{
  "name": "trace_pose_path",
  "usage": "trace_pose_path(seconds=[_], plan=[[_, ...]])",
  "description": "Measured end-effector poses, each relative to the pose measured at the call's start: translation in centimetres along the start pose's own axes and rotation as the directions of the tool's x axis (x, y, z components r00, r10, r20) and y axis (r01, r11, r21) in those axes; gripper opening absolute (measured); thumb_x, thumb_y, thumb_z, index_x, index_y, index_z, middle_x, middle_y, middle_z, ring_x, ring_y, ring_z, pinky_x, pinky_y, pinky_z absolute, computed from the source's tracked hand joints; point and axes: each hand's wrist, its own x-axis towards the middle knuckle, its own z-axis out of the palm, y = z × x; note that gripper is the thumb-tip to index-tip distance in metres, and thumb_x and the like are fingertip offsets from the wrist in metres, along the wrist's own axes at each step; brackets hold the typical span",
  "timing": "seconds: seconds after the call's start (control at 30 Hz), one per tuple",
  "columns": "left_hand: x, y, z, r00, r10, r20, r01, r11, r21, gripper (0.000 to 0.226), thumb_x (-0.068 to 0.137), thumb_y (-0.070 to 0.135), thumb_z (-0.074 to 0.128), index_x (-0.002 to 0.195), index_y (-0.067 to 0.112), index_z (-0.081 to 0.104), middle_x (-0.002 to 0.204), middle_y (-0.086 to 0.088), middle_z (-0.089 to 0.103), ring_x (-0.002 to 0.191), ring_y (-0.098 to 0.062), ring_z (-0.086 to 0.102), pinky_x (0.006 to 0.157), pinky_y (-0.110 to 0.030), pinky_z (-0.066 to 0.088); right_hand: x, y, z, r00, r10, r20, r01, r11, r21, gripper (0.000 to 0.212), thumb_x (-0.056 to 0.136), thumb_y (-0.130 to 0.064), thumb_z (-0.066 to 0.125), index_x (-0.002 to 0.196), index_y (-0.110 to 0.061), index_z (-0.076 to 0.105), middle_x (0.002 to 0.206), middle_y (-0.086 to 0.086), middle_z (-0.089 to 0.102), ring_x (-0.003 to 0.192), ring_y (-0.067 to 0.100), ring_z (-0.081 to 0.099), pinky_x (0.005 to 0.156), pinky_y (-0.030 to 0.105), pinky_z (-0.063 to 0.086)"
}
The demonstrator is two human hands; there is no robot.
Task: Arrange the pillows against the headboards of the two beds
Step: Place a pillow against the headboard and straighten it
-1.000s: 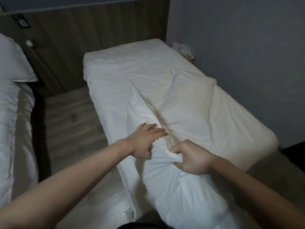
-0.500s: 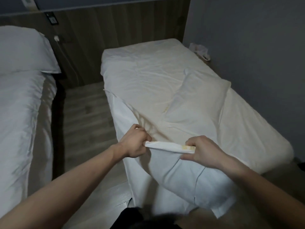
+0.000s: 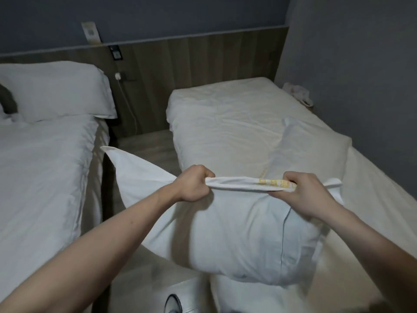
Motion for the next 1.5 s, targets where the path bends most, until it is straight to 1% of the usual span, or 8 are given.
trace_pose_path(seconds=[0.43,0.67,0.97,1.03,1.1,1.23,1.4,1.5], plan=[[-3.3,-16.4,-12.9,0.969,-0.249,-0.003,0.235,0.92,-0.314,0.023,0.06,-0.008,0.043,0.049,0.012,0.042,0.051,0.002,0.036,0.049,-0.016,0.034,0.05,-0.027,0.025,11.2,-13.8,6.6,0.991,0.112,-0.069,-0.105,0.99,0.089,0.024,0.072,-0.036,0.086,0.066,-0.024,0.065,0.065,-0.002,0.069,0.068,0.018,0.064,0.065,0.04,0.052],[-0.6,-21.1,-17.6,0.936,-0.348,-0.059,0.305,0.882,-0.358,0.028,0.061,-0.009,0.044,0.048,0.016,0.047,0.05,-0.001,0.042,0.048,-0.015,0.038,0.047,-0.022,0.027,17.8,-15.8,8.0,0.934,0.175,-0.312,-0.093,0.961,0.261,0.005,0.088,-0.028,0.078,0.089,-0.024,0.075,0.097,-0.008,0.076,0.097,0.015,0.067,0.084,0.031,0.048],[8.7,-26.6,-22.2,0.851,-0.519,-0.082,0.429,0.777,-0.46,0.02,0.057,-0.01,0.059,0.055,0.009,0.061,0.052,-0.006,0.052,0.05,-0.017,0.044,0.049,-0.023,0.034,28.6,-16.1,15.8,0.945,0.25,-0.211,-0.121,0.867,0.484,0.048,0.085,-0.027,0.083,0.127,-0.024,0.061,0.127,0.004,0.062,0.1,0.022,0.067,0.091,0.043,0.059],[11.6,-27.2,-23.1,0.839,-0.541,-0.061,0.438,0.736,-0.516,0.01,0.046,-0.005,0.058,0.055,-0.001,0.061,0.055,-0.012,0.055,0.056,-0.02,0.046,0.055,-0.029,0.035,31.8,-16.2,17.1,0.956,0.259,-0.135,-0.146,0.823,0.548,0.05,0.087,-0.025,0.082,0.131,-0.027,0.058,0.128,0.007,0.062,0.096,0.026,0.071,0.086,0.042,0.06],[14.5,-27.9,-23.9,0.835,-0.549,-0.038,0.43,0.694,-0.577,0.024,0.037,0.0,0.054,0.058,-0.012,0.057,0.059,-0.016,0.056,0.06,-0.025,0.046,0.061,-0.036,0.034,35.2,-16.7,17.9,0.967,0.24,-0.081,-0.145,0.788,0.599,0.052,0.088,-0.024,0.081,0.133,-0.026,0.057,0.128,0.008,0.062,0.092,0.026,0.071,0.076,0.035,0.058],[19.8,-28.9,-26.4,0.817,-0.576,-0.043,0.413,0.634,-0.653,0.029,0.035,-0.003,0.054,0.061,-0.013,0.063,0.06,-0.017,0.06,0.06,-0.025,0.049,0.062,-0.034,0.037,42.5,-18.5,18.1,0.979,0.183,-0.094,-0.094,0.804,0.587,0.066,0.085,-0.026,0.083,0.143,-0.021,0.051,0.134,0.005,0.057,0.092,0.021,0.07,0.077,0.027,0.054],[23.9,-29.8,-30.0,0.87,-0.493,-0.014,0.393,0.711,-0.583,0.015,0.041,-0.001,0.052,0.05,0.007,0.061,0.063,-0.019,0.06,0.058,-0.025,0.042,0.052,-0.027,0.027,51.5,-20.5,15.8,0.969,0.121,-0.216,0.009,0.854,0.521,0.095,0.079,-0.031,0.089,0.155,-0.021,0.033,0.152,0.006,0.038,0.108,0.023,0.062,0.087,0.037,0.056],[26.8,-31.4,-32.0,0.89,-0.457,0.011,0.38,0.726,-0.573,0.017,0.041,-0.003,0.051,0.054,0.004,0.059,0.062,-0.018,0.059,0.059,-0.025,0.044,0.053,-0.028,0.028,57.5,-22.1,14.7,0.953,-0.04,-0.301,0.146,0.929,0.341,0.109,0.072,-0.034,0.093,0.158,-0.022,0.026,0.16,0.001,0.03,0.135,0.027,0.049,0.109,0.048,0.049]])
